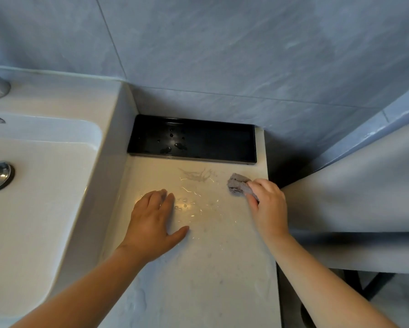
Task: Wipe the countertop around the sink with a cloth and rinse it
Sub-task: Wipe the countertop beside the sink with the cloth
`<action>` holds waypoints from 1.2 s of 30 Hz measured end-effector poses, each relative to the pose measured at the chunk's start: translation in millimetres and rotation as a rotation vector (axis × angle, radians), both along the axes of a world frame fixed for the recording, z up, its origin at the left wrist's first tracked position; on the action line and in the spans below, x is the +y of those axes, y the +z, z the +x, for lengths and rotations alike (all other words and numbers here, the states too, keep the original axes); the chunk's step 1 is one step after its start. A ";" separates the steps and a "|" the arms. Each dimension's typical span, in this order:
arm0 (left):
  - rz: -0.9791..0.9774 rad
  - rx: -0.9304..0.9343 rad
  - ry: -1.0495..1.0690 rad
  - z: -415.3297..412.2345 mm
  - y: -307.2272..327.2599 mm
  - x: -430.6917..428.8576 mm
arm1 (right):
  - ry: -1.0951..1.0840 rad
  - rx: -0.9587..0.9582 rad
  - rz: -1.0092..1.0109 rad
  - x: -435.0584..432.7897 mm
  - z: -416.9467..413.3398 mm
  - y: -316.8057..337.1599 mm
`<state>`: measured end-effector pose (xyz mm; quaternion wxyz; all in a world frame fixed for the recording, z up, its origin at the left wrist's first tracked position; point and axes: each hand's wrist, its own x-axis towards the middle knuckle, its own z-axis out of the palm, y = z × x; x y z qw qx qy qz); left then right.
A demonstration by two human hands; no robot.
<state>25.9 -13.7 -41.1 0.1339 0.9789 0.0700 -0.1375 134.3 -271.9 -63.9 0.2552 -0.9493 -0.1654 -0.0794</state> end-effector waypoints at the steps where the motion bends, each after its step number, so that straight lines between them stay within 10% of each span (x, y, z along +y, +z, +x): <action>1: -0.003 -0.003 -0.004 -0.6 0.5 0.7 | 0.007 0.008 0.001 -1.0 -7.9 0.4; 11: -0.071 0.006 -0.050 -2.9 10.0 6.0 | 0.082 0.255 0.144 -4.6 -47.9 26.5; 22: -0.072 -0.120 0.053 -40.5 9.7 25.3 | 0.064 0.092 -0.058 50.6 37.4 9.5; 36: -0.024 -0.070 0.077 -54.8 -8.6 39.6 | 0.084 0.106 0.024 52.3 -60.3 2.8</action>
